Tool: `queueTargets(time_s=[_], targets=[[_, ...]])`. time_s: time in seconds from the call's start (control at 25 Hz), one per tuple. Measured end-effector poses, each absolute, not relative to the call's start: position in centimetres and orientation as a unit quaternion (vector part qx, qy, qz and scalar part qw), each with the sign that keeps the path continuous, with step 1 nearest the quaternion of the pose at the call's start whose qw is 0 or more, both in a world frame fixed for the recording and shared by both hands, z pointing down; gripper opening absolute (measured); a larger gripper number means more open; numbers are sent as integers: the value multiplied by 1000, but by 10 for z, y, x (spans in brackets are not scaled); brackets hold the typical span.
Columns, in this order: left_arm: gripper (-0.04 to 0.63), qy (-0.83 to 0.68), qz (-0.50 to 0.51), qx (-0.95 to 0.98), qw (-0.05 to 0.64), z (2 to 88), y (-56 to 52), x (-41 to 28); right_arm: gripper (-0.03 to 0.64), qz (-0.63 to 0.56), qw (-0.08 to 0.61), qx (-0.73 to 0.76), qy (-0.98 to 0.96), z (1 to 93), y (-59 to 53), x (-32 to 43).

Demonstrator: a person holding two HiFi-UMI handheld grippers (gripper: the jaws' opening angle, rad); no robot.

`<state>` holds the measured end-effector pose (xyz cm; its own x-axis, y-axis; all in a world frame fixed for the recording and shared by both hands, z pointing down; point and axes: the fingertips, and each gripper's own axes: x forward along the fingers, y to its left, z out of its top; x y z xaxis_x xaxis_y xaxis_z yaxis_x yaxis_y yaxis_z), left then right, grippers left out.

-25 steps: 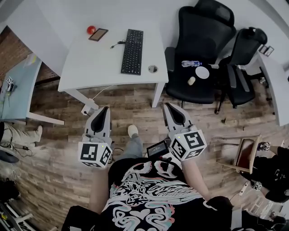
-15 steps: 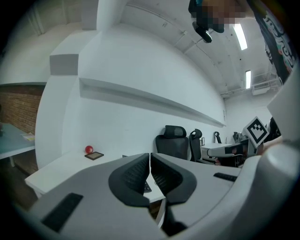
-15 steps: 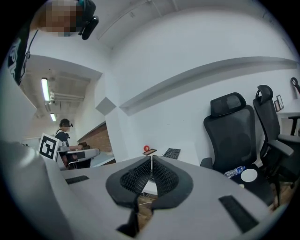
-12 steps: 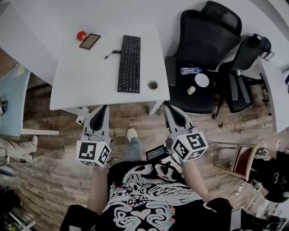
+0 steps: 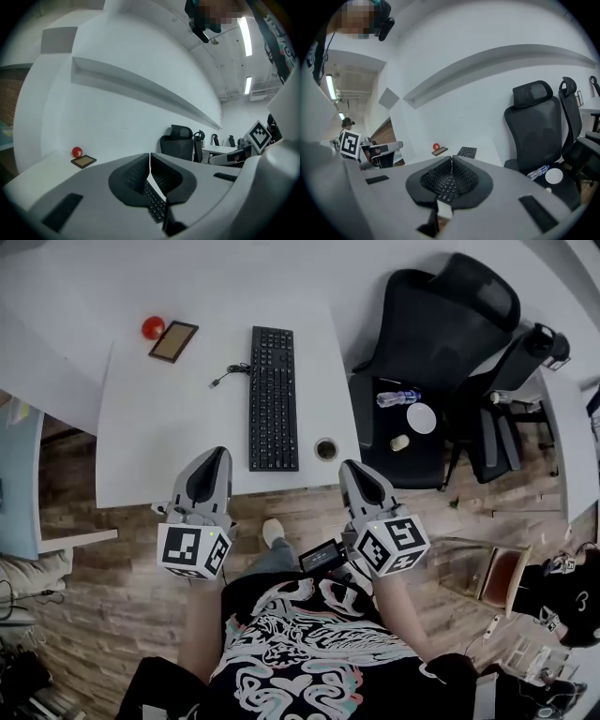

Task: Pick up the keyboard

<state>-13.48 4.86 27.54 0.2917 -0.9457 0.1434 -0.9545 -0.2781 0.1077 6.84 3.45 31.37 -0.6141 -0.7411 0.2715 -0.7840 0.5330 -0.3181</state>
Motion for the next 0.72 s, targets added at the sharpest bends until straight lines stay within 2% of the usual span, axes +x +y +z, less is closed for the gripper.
queueTargets(time_s=[0.72], targets=[[23,-637,26,758,136,297,-19,-163,30,241,78,396,-883,328,-40,36]])
